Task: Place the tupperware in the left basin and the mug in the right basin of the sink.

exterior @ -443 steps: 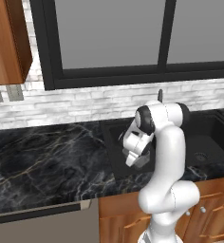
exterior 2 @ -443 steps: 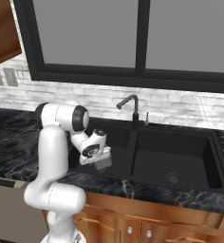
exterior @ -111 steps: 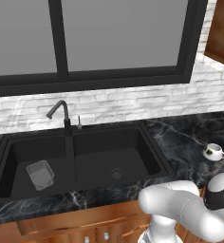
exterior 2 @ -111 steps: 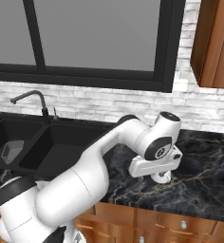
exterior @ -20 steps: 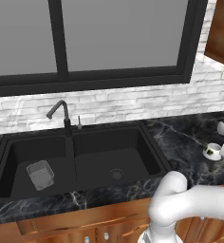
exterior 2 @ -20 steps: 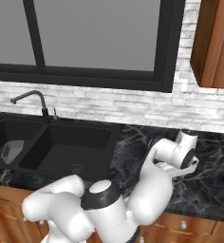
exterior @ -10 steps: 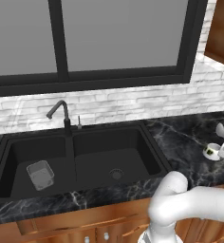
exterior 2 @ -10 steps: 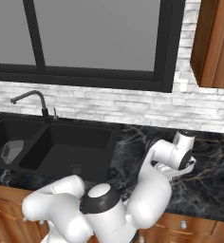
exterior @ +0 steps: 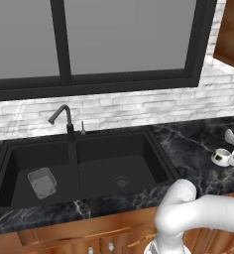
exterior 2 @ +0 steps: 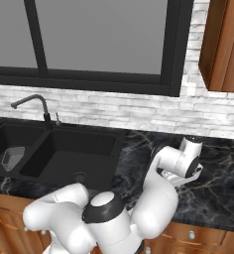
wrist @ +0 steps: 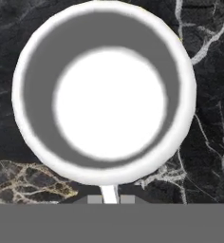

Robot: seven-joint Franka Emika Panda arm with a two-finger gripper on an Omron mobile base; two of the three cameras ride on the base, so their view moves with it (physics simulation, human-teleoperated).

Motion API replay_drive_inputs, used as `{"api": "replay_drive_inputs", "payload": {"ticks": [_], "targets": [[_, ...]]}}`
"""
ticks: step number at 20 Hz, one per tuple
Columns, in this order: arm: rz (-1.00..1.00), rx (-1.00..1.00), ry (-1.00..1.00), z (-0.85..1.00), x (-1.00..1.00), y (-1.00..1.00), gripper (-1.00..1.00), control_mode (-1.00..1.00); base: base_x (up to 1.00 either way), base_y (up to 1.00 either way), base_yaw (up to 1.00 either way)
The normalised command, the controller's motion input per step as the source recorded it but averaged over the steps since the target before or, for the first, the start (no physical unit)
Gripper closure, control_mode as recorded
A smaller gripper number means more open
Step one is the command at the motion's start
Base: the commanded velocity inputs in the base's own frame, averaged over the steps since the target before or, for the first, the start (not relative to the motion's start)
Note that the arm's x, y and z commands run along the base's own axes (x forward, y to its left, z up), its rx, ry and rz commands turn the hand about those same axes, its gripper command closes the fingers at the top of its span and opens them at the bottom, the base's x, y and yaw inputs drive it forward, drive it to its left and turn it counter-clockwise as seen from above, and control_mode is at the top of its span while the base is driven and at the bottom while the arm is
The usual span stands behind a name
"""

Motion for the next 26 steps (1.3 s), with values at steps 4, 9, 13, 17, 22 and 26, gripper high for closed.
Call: {"api": "replay_drive_inputs", "payload": {"ticks": [4, 9, 13, 17, 22, 26], "targets": [[0.06, 0.06, 0.01, 0.06, -0.09, 0.1, 1.0, -1.0, 0.0, 0.0, 0.0], [0.02, 0.0, 0.0, 0.21, -0.2, 0.22, 1.0, -1.0, 0.0, 0.0, 0.0], [0.0, 0.0, 0.0, 0.22, -0.17, 0.27, 1.0, -1.0, 0.0, 0.0, 0.0], [-0.01, 0.0, 0.0, 0.21, -0.17, 0.27, 1.0, -1.0, 0.0, 0.0, 0.0], [-0.09, 0.0, 0.0, 0.18, -0.21, 0.28, 1.0, -1.0, 0.0, 0.0, 0.0], [-0.11, 0.0, 0.0, 0.18, -0.14, 0.35, 1.0, -1.0, 0.0, 0.0, 0.0]]}}
